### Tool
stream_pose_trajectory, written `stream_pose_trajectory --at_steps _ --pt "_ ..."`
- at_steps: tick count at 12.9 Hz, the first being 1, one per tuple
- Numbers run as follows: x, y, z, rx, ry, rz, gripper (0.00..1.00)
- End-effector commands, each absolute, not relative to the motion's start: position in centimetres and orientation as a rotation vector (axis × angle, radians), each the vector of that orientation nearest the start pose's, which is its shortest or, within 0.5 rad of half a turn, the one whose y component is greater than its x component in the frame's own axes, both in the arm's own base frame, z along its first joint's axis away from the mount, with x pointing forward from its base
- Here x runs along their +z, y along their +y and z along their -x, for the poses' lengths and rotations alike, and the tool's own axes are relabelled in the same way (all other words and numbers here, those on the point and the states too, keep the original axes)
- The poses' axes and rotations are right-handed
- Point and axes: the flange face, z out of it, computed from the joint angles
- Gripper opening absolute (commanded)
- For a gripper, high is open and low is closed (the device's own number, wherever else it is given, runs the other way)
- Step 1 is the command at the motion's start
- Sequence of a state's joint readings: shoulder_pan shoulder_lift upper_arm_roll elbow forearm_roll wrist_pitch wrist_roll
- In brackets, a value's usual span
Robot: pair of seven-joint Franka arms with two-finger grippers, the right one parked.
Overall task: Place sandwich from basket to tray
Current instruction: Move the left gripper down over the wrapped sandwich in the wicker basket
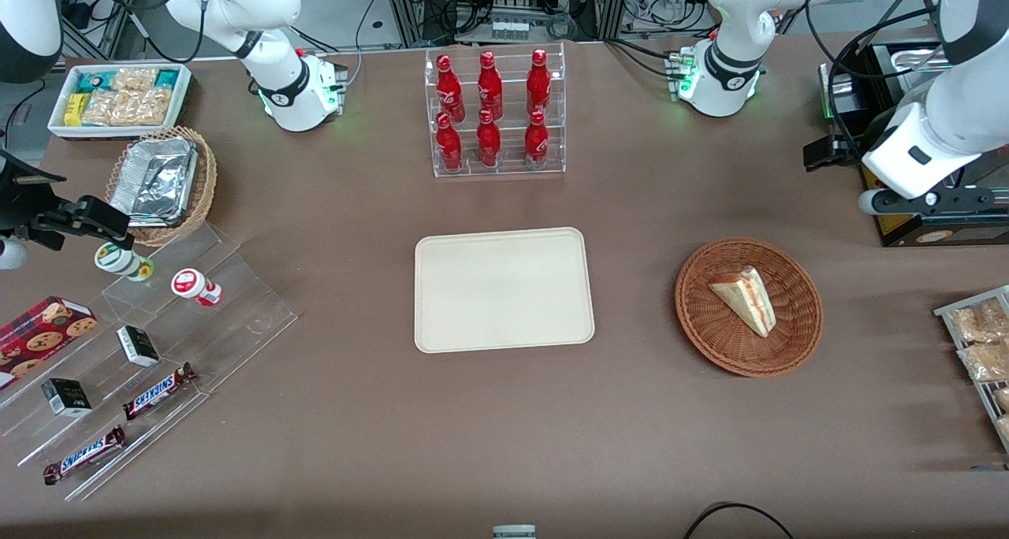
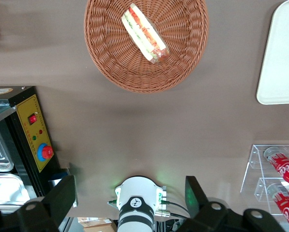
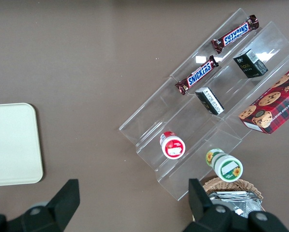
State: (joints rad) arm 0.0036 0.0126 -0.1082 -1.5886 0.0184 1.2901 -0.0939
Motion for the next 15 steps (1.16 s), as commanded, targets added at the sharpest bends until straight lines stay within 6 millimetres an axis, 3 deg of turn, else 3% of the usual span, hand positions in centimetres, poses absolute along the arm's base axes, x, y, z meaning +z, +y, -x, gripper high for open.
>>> stream_pose_trajectory --at_steps 1,6,10,15 --pt "59.9 -4.7 -51.6 0.476 0.023 3.086 1.00" --pt "57.5 -4.0 -52.4 0.473 -0.004 3.091 1.00" --pt "52.3 -4.1 -52.5 0.436 -0.004 3.082 1.00" --pt "45.2 -4.2 -49.6 0.285 -0.016 3.095 1.00"
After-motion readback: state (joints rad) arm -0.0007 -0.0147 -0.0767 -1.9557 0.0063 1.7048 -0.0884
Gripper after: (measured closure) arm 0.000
